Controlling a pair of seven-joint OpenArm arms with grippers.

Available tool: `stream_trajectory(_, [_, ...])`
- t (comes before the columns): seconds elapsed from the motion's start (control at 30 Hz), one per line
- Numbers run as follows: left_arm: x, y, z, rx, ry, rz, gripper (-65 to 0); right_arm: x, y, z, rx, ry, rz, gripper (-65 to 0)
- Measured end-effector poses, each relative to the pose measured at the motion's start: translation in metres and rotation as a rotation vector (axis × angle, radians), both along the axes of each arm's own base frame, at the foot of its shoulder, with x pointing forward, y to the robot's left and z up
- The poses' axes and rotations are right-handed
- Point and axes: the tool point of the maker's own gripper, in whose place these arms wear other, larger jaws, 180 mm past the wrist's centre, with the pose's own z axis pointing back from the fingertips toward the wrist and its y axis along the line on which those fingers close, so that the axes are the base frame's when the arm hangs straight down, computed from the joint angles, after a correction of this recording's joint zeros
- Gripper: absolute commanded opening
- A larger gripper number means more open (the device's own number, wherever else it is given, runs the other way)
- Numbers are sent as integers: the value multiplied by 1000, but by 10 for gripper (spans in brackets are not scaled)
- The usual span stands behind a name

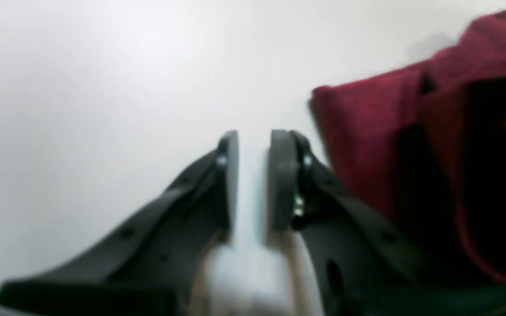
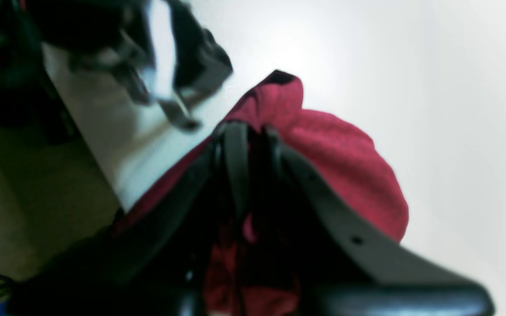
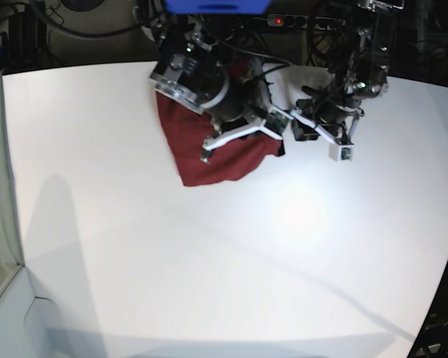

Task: Layout the t-shirt on the table in an organized manner, then fold the t-shirt properly
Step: 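Bring the left gripper to the folded stack and press it beside the right gripper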

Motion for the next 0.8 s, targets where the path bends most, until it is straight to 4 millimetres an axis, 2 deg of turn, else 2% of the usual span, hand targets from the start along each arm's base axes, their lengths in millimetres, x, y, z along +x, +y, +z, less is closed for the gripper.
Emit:
stream_trajectory(0.07, [2,6,1,12,-2,14,-522,-5,2,-2,-12,5,17,-650])
stream_trajectory(0.17, [5,5,3,9,-9,13,-522,-9,9,-1,-4,2,42,-650])
stream_trajectory(0.23, [5,5,2,9,-7,14,-522,-11,10,-7,-6,15,54,-648])
stream_trajectory(0.3, [5,6,2,10,-8,15,-522,-15,9,-20,-31,49,60,-600])
stream_trajectory(0.43, [7,6,3,11,-11,15,-522,-24,5,-40,-82,85,93,-452])
stream_trajectory(0.53, [8,6,5,11,-16,15,-522,-29,7,-41,-90,81,119,-372])
stream_trajectory(0.6, [9,6,5,12,-19,14,-522,-28,6,-32,-80,57,117,-340])
stream_trajectory(0.7, [13,28,9,18,-27,76,-521,-20,1,-10,-70,1,94,-315])
stream_trajectory(0.8, [17,63,25,55,-70,157,-521,-14,-8,-9,-107,-3,68,-313])
